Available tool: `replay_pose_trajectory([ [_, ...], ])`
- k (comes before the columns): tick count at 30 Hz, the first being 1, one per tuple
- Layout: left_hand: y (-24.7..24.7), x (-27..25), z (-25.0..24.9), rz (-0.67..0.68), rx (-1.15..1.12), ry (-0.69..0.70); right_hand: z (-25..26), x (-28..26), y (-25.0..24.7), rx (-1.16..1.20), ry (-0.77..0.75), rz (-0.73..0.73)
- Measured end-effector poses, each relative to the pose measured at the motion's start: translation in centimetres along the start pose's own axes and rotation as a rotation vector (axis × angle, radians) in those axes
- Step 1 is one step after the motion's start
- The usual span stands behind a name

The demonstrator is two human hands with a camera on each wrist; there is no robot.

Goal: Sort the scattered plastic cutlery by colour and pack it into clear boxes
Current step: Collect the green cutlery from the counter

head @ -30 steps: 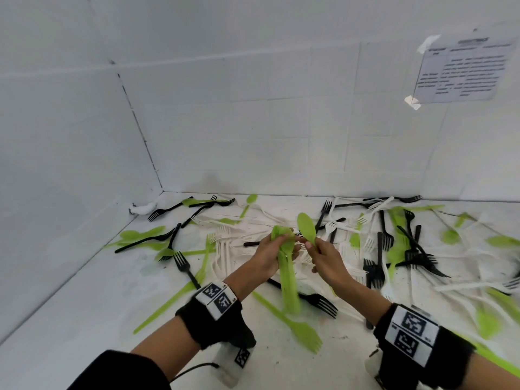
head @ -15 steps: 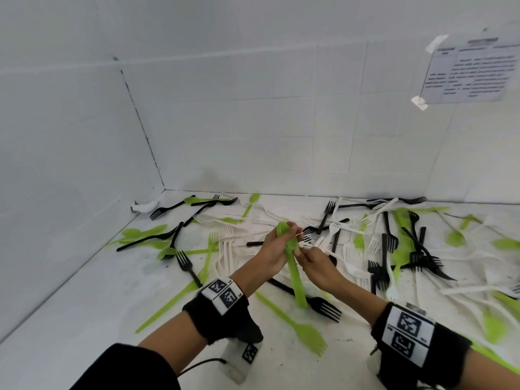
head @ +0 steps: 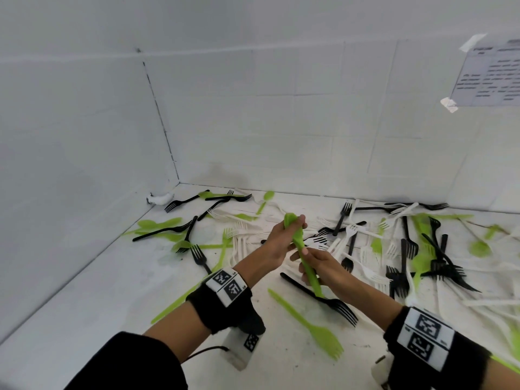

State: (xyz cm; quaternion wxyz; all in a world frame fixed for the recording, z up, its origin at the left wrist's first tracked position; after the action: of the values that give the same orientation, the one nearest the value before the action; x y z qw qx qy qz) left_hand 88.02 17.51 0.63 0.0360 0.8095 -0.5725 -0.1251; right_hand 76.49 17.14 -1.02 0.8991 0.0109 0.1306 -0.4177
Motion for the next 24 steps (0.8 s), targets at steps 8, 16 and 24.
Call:
replay_pose_trajectory([
  [8, -2.6, -1.1, -0.4, 0.111, 0.099, 0.04, 1.1, 0.7, 0.3, -0.09, -0.072, 0.01],
  [16, 0.2, -0.6, -0.1, 0.408, 0.124, 0.067, 3.7, -1.6, -3.1, 0.18, -0.241, -0.29],
  [24, 9.7, -0.9, 1.4, 0.67, 0.297, 0.142, 3.4, -7.9, -10.5, 0.213, -0.3, -0.567],
])
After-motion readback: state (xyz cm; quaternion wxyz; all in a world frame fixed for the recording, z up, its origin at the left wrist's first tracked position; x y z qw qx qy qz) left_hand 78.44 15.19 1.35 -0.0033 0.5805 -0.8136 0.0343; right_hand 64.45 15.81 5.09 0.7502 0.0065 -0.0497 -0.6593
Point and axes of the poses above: each hand's wrist, its own x-axis towards the middle knuckle, its own y-axis out of the palm, z = x × y, the point moved 2 cm from there along x, towards the middle knuckle, and after that the axes turned 1 degree about y, right-handed, at the moved point
